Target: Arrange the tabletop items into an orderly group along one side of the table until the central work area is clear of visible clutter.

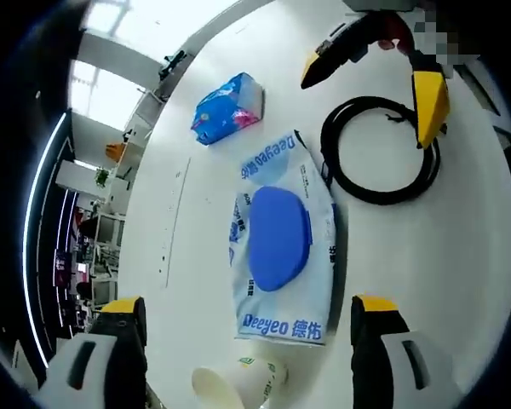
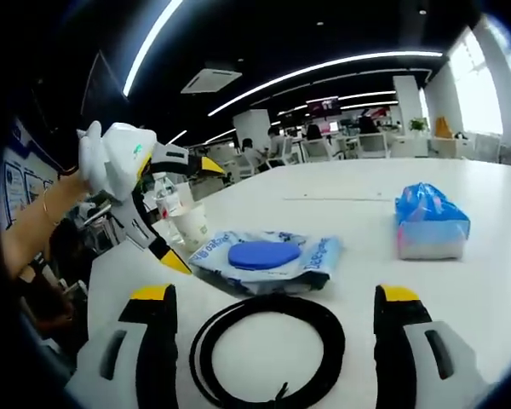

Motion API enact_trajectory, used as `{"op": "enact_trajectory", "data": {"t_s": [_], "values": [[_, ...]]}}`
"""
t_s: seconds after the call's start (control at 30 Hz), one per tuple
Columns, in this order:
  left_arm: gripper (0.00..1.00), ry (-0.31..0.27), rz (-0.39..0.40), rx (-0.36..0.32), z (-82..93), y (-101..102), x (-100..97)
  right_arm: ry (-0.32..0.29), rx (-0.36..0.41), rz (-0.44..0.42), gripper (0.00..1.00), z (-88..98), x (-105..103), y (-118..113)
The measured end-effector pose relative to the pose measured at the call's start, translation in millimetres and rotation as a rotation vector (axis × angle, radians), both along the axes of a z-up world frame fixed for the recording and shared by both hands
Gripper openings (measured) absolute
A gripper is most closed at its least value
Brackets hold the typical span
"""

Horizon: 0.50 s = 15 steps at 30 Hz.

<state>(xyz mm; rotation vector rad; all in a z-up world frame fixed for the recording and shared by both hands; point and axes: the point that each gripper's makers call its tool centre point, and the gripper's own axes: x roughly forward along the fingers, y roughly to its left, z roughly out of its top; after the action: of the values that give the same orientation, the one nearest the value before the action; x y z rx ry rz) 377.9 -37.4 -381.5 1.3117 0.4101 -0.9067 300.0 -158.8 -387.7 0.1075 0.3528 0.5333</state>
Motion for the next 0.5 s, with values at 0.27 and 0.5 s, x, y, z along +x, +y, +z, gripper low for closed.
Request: {"op": "enact_trajectory", "data": {"t_s": [0.27, 0.5], "values": [[1.00, 0.035, -0.012, -0.038, -3.3, -9, -4.7, -0.038, -0.023, -0.019, 0.90, 7.1, -1, -11], [0.99, 0.036, -0.012, -0.108, 3.3, -17, -3.2, -0.029, -0.033, -0.030, 0.88, 4.1, -2, -17]]}}
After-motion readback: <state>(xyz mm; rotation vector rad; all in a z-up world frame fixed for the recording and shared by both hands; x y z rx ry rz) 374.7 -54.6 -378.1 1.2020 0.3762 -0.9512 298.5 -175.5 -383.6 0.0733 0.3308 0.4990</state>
